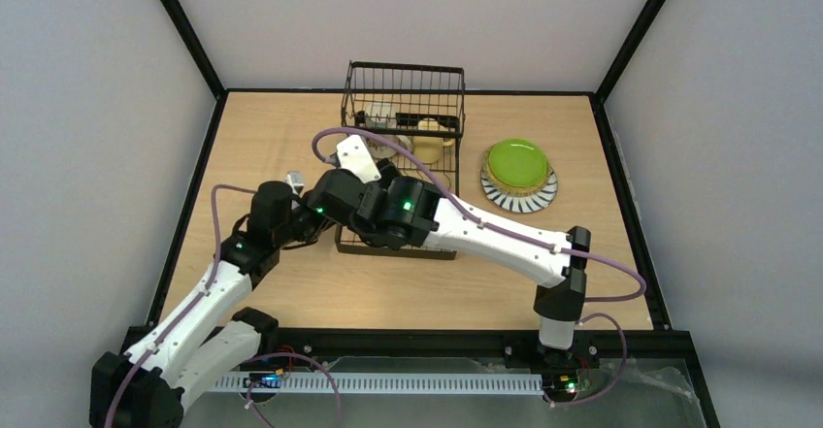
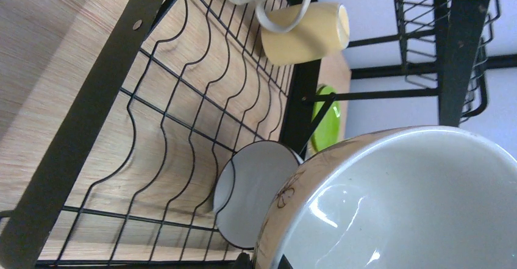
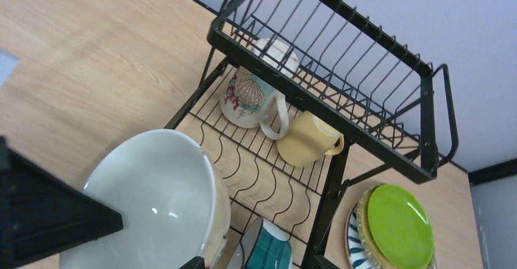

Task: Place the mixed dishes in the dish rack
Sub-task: Pass from the left arm to the right

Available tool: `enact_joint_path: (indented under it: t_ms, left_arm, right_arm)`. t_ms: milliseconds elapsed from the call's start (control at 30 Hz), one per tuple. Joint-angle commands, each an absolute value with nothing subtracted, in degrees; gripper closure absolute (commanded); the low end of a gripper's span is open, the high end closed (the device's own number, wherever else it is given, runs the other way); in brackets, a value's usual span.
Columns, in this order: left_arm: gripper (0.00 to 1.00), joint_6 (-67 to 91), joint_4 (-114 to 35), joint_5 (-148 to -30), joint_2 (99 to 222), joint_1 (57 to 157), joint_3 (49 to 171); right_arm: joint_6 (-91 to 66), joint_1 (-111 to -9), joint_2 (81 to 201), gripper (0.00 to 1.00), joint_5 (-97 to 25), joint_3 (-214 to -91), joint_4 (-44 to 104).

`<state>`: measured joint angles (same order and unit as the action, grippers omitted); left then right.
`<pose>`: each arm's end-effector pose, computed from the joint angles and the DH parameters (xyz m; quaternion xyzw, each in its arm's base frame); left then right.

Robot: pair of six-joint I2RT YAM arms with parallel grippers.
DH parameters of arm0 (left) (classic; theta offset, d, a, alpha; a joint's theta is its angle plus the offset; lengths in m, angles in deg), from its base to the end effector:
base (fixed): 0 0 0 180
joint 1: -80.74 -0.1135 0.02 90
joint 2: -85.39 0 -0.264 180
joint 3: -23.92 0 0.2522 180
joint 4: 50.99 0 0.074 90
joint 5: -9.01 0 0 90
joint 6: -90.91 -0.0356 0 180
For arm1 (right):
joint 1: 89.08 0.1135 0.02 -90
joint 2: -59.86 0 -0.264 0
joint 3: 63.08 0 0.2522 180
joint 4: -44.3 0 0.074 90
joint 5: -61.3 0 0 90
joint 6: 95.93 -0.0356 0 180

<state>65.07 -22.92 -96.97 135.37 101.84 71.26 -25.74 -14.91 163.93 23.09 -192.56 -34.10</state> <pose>0.1786 -0.0794 0.2488 -0.2519 0.8258 -0.4206 0.2786 0.1278 0.3481 0.4011 -0.2664 0.8222 -0.0737 0.4976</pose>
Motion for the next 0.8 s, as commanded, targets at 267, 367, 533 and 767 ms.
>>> enact_joint_path:
  t_ms: [267, 367, 533, 767]
  left_arm:
    - [0.98, 78.8, -39.4, -96.7, 128.3, 101.0, 63.5]
    - [0.98, 78.8, -39.2, -96.9, 128.4, 101.0, 63.4]
    - [0.98, 78.1, -37.5, -96.0, 128.0, 101.0, 63.2]
    - [0.98, 76.8, -35.9, -95.6, 129.3, 101.0, 63.0]
  right_arm:
    - [-36.4, -16.3, 169.6, 0.00, 27.3, -195.8, -40.8]
    - [-36.3, -16.3, 169.9, 0.00, 26.3, -196.1, -40.6]
    - [-36.1, -16.3, 169.8, 0.00, 24.6, -197.4, -40.9]
    - [-35.9, -16.3, 169.2, 0.00, 22.1, -198.9, -40.9]
